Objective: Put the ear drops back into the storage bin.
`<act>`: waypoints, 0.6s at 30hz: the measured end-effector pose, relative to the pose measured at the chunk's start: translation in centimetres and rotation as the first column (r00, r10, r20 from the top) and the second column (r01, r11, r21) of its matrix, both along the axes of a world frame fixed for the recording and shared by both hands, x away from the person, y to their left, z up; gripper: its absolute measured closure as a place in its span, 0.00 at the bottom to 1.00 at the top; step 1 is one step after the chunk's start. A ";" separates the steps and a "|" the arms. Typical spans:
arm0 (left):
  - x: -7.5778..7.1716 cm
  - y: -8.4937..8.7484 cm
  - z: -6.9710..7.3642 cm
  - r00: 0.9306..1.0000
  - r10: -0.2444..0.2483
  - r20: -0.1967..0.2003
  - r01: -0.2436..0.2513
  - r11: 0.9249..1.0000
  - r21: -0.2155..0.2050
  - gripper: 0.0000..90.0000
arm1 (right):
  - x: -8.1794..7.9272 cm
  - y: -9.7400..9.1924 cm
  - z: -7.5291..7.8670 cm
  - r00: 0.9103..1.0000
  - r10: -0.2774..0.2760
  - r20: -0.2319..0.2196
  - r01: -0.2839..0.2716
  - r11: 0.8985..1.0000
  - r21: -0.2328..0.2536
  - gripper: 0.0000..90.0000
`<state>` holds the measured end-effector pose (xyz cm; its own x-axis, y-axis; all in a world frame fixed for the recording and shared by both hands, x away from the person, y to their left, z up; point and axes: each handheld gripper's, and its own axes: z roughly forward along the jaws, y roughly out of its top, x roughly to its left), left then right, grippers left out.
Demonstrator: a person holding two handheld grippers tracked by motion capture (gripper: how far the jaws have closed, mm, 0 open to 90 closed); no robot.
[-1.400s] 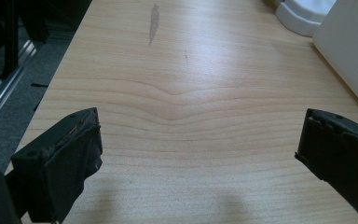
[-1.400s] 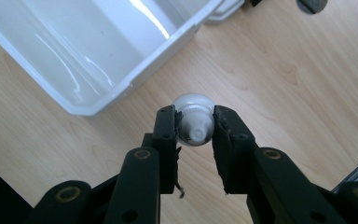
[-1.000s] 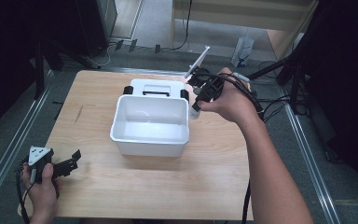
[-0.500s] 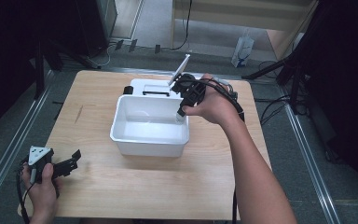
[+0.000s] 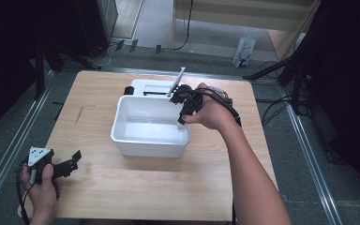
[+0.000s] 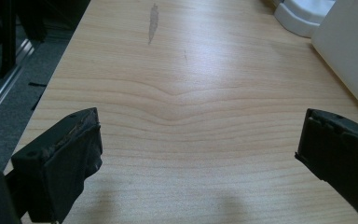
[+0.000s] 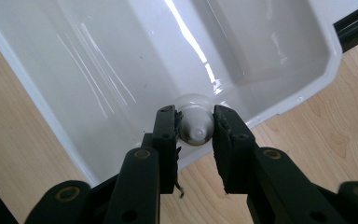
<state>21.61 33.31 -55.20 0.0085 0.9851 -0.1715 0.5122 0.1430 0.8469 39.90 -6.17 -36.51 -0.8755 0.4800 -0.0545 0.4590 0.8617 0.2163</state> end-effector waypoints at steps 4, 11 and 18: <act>0.0 0.0 0.0 1.000 0.003 0.005 -0.003 1.000 -0.004 0.01 | -0.1 0.1 -1.1 0.999 0.048 0.010 -0.048 0.998 -0.028 0.80; 0.0 0.0 0.0 1.000 -0.003 0.001 0.003 1.000 0.003 0.01 | -0.1 0.8 -3.4 0.991 0.131 0.040 -0.128 0.990 -0.065 0.80; -0.1 0.0 0.0 1.000 -0.006 0.000 0.006 1.000 0.008 0.01 | -0.3 1.5 -5.8 0.981 0.185 0.050 -0.177 0.976 -0.125 0.80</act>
